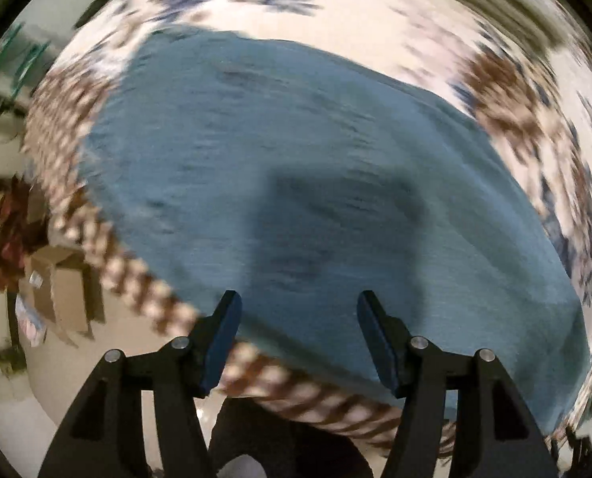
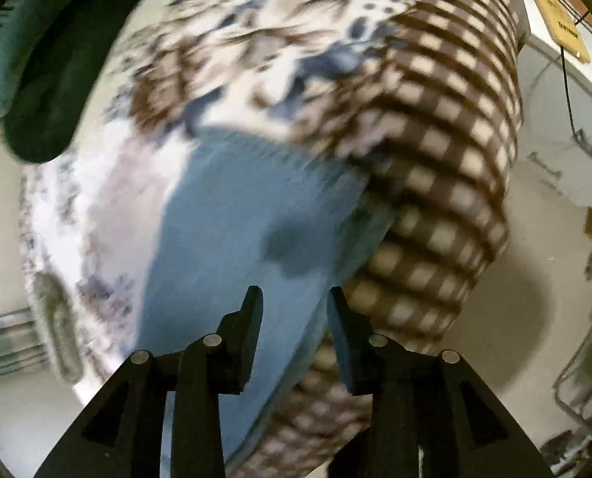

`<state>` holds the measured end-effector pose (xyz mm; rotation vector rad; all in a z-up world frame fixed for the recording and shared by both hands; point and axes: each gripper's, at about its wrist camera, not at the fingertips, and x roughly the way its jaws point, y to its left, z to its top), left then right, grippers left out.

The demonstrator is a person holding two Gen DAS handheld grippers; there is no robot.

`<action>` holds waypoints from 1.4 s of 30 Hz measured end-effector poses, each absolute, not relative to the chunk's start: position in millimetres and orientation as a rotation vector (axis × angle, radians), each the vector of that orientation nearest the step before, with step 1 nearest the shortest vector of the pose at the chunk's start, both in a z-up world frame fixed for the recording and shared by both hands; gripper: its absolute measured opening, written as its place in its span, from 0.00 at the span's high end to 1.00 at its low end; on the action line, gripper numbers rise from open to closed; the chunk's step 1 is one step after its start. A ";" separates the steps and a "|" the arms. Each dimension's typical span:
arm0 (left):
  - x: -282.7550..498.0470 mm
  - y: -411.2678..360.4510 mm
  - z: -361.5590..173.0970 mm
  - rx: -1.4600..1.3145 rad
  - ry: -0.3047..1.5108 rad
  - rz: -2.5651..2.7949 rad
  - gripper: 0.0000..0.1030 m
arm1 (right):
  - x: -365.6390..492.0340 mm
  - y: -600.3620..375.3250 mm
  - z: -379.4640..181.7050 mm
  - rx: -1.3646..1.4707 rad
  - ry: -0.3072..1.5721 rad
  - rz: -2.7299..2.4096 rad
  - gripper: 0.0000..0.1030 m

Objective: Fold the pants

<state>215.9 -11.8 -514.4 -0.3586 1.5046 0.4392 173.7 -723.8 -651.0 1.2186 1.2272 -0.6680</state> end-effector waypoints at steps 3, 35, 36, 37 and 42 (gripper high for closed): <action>204.5 30.2 -509.5 -0.408 1.482 0.512 0.44 | 181.8 -667.4 -646.7 1.259 1.287 -0.561 0.63; 208.8 213.0 -529.0 -0.659 1.345 0.578 0.85 | 211.5 -425.3 -680.4 1.113 1.564 -0.555 0.98; 207.3 214.1 -529.5 -0.657 1.353 0.574 0.85 | 210.6 -423.9 -680.1 1.098 1.572 -0.554 0.98; 203.9 217.6 -532.9 -0.658 1.367 0.574 0.85 | 209.5 -419.3 -680.5 1.089 1.582 -0.552 0.98; 198.8 217.4 -549.9 -0.654 1.415 0.556 0.82 | 215.2 -411.7 -708.4 1.020 1.674 -0.524 0.97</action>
